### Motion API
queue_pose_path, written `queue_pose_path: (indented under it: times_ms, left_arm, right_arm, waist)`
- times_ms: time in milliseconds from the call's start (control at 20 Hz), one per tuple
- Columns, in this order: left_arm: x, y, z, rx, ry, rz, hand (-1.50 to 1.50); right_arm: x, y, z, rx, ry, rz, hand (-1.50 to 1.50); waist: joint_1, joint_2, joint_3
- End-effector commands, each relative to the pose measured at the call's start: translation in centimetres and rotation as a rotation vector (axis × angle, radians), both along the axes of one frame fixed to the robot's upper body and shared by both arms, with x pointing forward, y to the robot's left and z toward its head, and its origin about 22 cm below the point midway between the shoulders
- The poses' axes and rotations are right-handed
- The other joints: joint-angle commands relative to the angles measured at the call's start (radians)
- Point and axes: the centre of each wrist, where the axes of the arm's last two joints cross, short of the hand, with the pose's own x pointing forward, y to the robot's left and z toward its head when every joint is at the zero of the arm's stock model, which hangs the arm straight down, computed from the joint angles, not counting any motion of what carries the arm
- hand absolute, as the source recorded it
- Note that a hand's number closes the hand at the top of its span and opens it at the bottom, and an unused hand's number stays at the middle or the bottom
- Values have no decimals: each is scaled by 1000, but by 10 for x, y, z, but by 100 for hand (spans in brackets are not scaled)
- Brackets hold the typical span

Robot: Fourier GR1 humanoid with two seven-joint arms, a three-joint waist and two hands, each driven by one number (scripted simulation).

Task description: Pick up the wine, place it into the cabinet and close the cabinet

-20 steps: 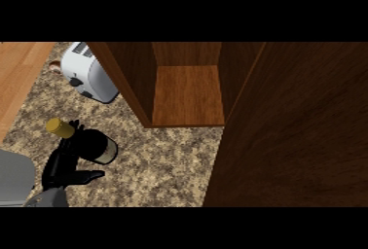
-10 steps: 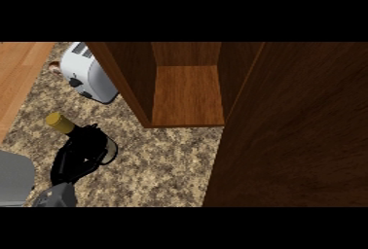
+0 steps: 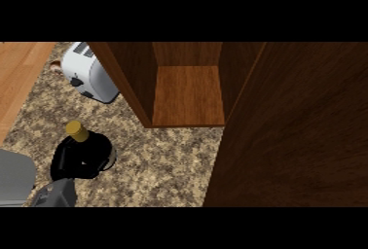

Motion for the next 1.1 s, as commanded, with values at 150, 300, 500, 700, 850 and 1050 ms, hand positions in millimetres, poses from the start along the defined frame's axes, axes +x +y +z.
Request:
queue_pose_path:
  times_ms: [150,300,500,700,850,1050]
  left_arm:
    - [-14,-38,-13,15,-35,-171,150]
    - [-17,-24,-6,33,-27,-216,150]
    - [-19,-48,-2,-16,-37,-277,150]
    - [-19,-58,6,-47,-37,-326,150]
    - [-35,-72,11,-55,-68,-321,150]
    - [-22,-98,46,-43,-100,-366,150]
  right_arm:
    - [-21,-12,17,48,-76,-17,-150]
    - [-30,-18,23,73,-74,-13,-150]
    - [-36,-12,12,58,-72,-13,-150]
    - [-42,-18,21,75,-74,-17,-150]
    - [-38,-22,23,80,-90,-39,-150]
    - [-34,-19,19,56,-83,-13,-150]
  waist:
    - [12,-1,1]
    - [10,-2,1]
    - [7,-6,2]
    - [5,-8,0]
    - [14,-6,1]
    - [17,-5,1]
